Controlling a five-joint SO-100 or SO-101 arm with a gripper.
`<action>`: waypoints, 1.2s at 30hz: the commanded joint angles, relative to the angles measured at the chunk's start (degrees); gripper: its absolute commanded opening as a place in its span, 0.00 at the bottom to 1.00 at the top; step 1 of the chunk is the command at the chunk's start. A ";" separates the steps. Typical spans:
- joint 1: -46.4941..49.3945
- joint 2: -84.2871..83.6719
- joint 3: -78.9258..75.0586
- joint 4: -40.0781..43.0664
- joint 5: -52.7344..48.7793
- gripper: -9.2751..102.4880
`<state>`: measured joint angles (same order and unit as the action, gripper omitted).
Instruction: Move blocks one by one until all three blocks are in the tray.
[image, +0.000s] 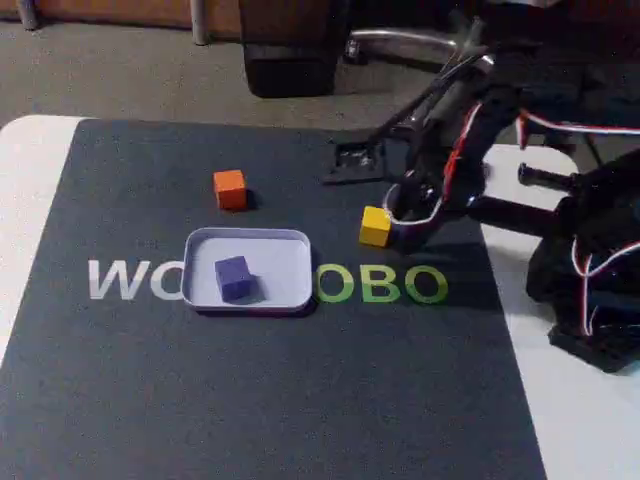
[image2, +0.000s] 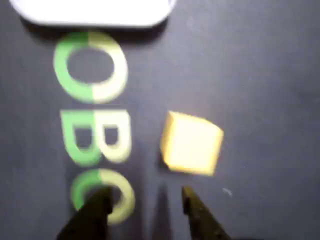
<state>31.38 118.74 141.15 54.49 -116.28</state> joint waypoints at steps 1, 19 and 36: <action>-1.14 -6.42 -5.62 -2.72 5.19 0.23; 2.90 -10.90 -11.87 -3.16 9.40 0.23; 7.82 -9.84 -9.76 -5.45 3.69 0.23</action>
<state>38.94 105.91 131.31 49.75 -111.97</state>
